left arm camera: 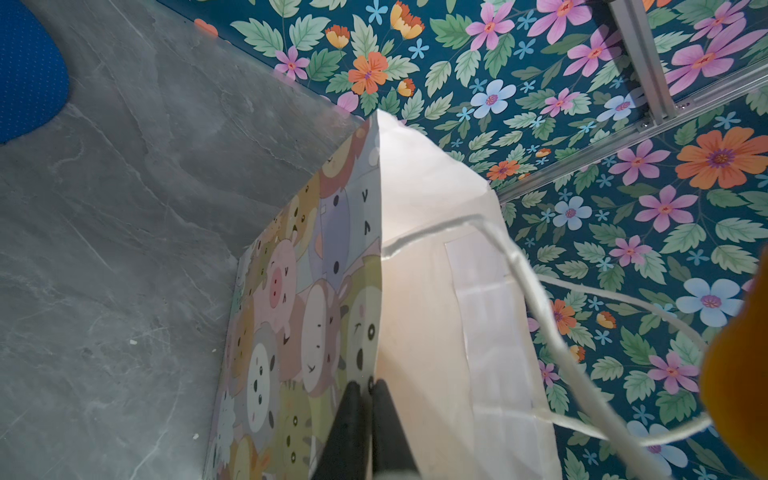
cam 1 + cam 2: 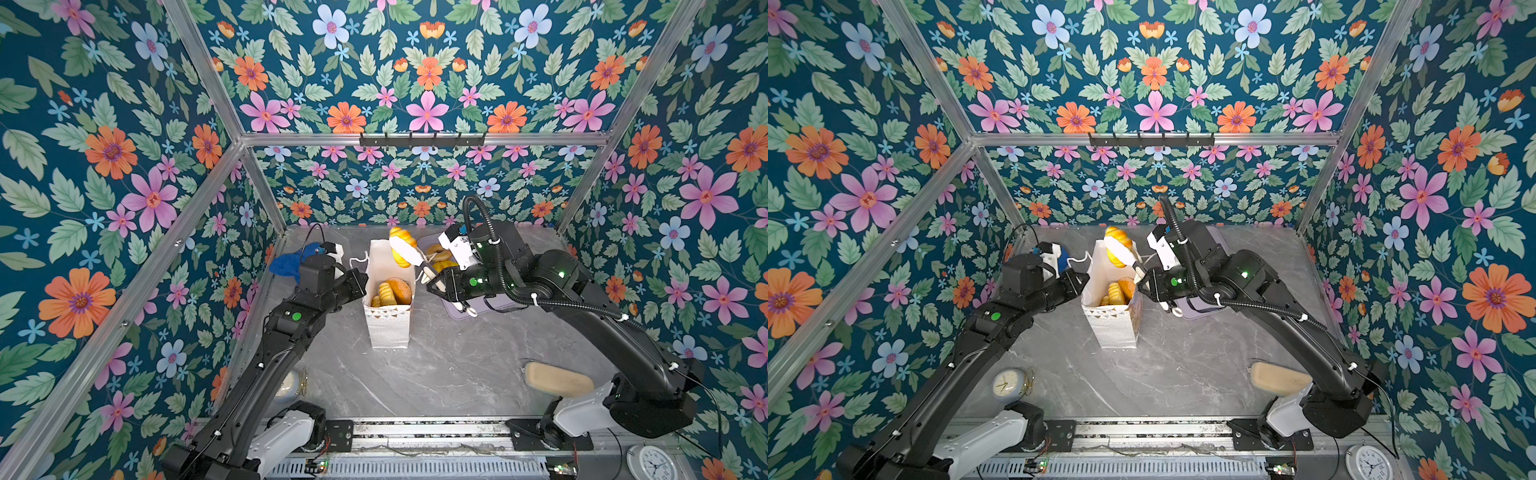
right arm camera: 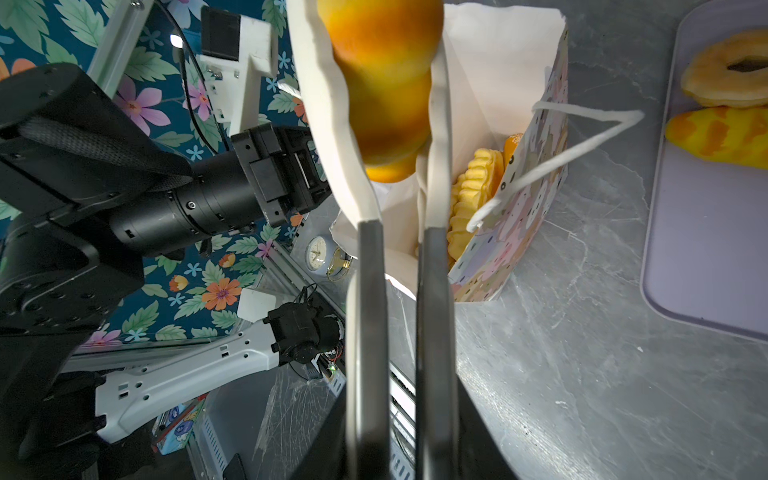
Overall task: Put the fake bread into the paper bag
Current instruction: 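Carry the striped bun over the paper bag opening, then lower the striped bun into the bag and open the tongs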
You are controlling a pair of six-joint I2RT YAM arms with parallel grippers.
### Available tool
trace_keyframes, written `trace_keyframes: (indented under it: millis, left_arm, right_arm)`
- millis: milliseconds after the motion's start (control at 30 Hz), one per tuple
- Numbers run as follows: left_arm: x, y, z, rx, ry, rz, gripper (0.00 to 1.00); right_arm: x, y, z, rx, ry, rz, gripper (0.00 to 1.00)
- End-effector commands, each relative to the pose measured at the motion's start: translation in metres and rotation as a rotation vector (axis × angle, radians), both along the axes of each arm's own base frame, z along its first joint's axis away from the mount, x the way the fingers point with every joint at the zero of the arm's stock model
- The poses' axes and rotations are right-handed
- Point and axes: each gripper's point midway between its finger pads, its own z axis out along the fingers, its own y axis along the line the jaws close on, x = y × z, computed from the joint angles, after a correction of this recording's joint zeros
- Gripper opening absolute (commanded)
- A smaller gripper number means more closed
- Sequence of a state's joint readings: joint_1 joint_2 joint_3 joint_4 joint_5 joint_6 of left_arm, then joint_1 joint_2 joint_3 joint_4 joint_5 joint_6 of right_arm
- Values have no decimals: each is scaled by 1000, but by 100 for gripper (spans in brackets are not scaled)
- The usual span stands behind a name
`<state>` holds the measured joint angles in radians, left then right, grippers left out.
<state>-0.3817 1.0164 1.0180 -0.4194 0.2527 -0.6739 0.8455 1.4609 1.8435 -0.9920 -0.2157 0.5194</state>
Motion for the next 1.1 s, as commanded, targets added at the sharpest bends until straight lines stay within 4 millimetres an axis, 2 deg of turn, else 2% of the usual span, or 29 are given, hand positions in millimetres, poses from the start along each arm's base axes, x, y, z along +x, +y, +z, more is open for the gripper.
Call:
trace_keyframes:
  millis: [0,233,567,900,1067]
  left_arm:
    - [1,0,4,-2,-17,2,9]
    - [1,1,3,0,-18,3,8]
    - [0,2,2,2,-16,7,8]
    - [1,1,2,5,-15,6,8]
    - [2,0,3,4,-16,0,8]
  right_arm:
    - [6,4,0,-12,-27,-9,31]
    - [9,14,-17,-60,-9,-3,31]
    - [13,18,-36,-137,0,-9,31]
    - [17,19,-49,-186,8,-13,34]
    - [19,20,-52,-204,9,-16,38]
